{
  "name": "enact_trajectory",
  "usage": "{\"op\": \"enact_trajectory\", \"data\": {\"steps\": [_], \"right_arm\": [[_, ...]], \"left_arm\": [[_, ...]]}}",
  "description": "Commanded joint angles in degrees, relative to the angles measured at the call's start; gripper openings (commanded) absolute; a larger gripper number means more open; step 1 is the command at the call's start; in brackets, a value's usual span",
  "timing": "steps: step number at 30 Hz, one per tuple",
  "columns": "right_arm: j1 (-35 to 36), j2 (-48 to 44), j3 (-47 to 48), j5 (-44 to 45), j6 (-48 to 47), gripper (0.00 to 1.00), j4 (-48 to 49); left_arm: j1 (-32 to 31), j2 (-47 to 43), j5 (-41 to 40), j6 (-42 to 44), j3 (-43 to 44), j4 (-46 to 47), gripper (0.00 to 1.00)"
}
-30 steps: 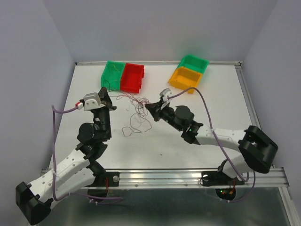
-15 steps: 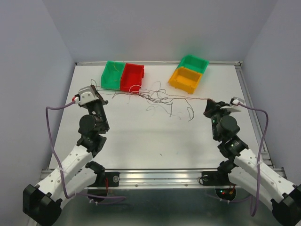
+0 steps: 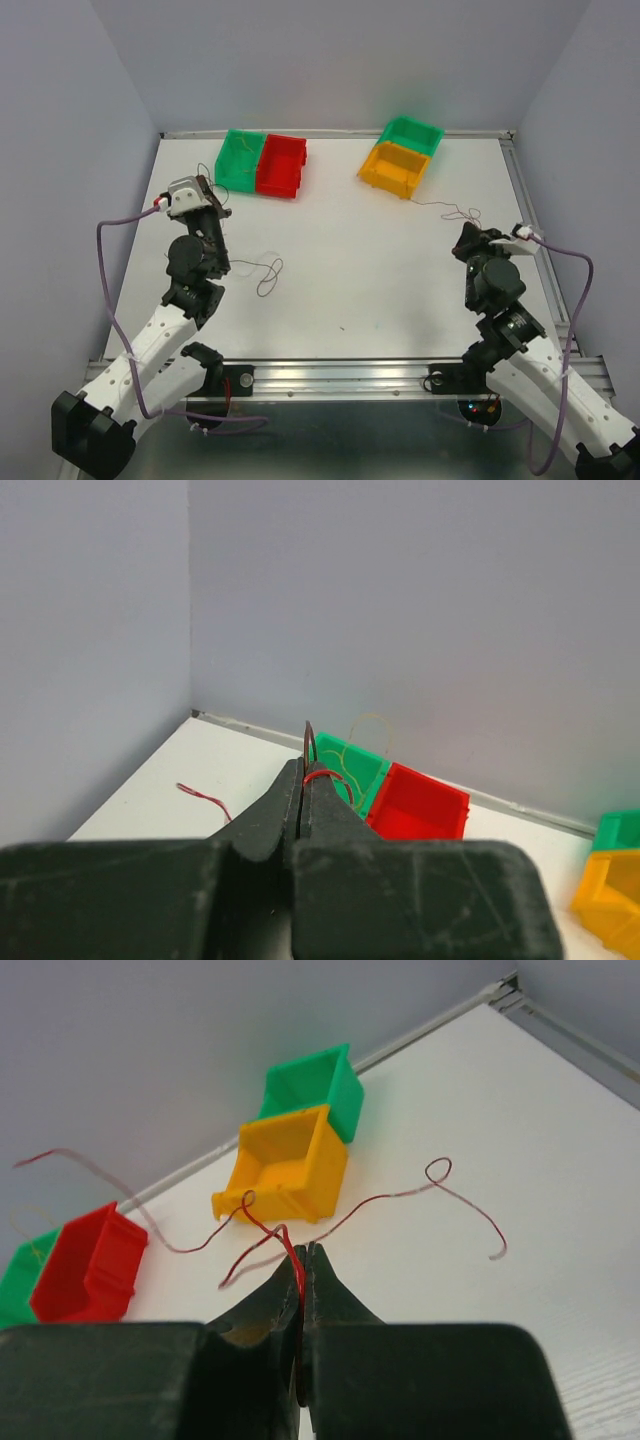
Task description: Untangle the cables
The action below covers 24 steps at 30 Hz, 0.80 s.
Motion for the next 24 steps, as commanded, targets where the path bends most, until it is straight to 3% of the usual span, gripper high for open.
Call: {"op": "enact_trajectory", "data": {"steps": [1,6,10,18,24], "right_arm": [[-0.2,2.6,1.6,-7.6,-1.3,0.0,-0.8],[-0.2,7.8,3.0,-18.5,-4.9,0.01,1.6],[-0.3,11.7,3.3,-19.4,-5.7,0.01,7.6],[-0.3,25.6,13.9,-31.6,-7.9,0.0,15.9],[-0.2,39.3,28.1,-40.5,-9.8,0.01,16.7]], "left_arm": [[0.3,-1.3,5.8,-1.4,1.5,1.2,0.0],[0.3,-1.9,18.9,-1.1,1.3,-1.7,0.0],[0.4,-2.3,28.6,-0.7,0.7,-2.5,0.01],[0.3,0.7,31.9,2.9,1.9,-4.4,0.05],[0.3,6.5,24.9,3.7,6.7,-9.8,0.0]]}}
